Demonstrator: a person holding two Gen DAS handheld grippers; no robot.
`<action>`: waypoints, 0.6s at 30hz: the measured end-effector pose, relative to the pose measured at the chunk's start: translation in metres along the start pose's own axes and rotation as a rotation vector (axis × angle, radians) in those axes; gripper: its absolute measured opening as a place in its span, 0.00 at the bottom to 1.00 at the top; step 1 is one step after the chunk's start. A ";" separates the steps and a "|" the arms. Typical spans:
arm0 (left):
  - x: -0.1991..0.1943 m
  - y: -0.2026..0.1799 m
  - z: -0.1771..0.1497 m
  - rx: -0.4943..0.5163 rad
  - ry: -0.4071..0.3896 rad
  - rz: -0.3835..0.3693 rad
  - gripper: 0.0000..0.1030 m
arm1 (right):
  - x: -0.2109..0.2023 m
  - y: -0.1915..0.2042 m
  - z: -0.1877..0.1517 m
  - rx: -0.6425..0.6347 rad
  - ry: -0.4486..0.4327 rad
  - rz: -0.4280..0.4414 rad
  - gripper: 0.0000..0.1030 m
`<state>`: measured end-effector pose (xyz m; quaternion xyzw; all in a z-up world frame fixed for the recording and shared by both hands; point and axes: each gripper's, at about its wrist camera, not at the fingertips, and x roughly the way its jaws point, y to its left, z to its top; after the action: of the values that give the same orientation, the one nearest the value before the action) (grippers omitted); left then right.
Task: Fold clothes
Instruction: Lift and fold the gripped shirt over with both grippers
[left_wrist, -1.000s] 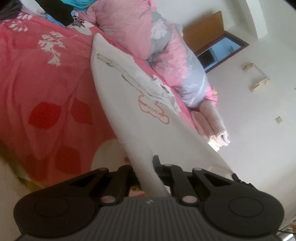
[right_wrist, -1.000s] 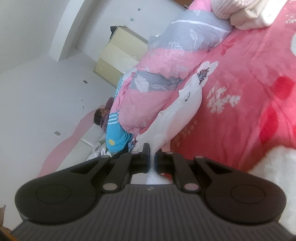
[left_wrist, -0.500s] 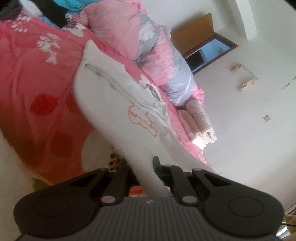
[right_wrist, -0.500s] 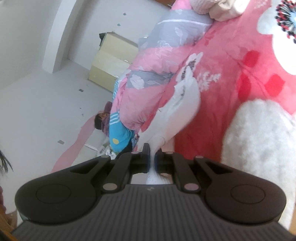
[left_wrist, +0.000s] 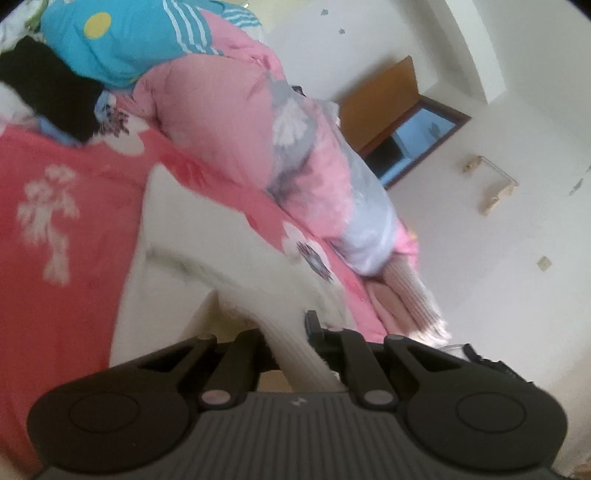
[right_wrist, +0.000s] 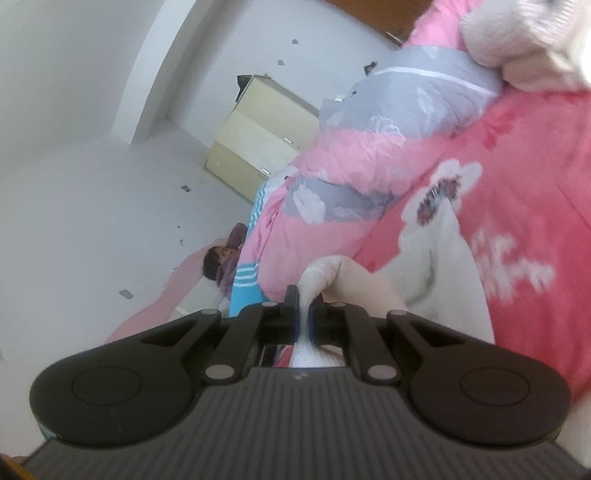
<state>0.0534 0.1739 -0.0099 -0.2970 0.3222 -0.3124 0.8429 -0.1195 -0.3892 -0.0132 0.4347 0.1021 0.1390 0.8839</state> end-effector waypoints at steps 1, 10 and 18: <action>0.009 0.004 0.008 -0.003 -0.003 0.006 0.07 | 0.013 -0.002 0.006 -0.006 -0.003 -0.001 0.03; 0.100 0.044 0.072 -0.015 -0.004 0.090 0.07 | 0.122 -0.033 0.045 -0.042 0.002 -0.054 0.03; 0.171 0.083 0.100 -0.047 0.055 0.141 0.07 | 0.191 -0.086 0.060 -0.015 0.023 -0.126 0.03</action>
<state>0.2567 0.1332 -0.0675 -0.2844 0.3726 -0.2530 0.8463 0.0910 -0.4194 -0.0569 0.4192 0.1382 0.0889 0.8929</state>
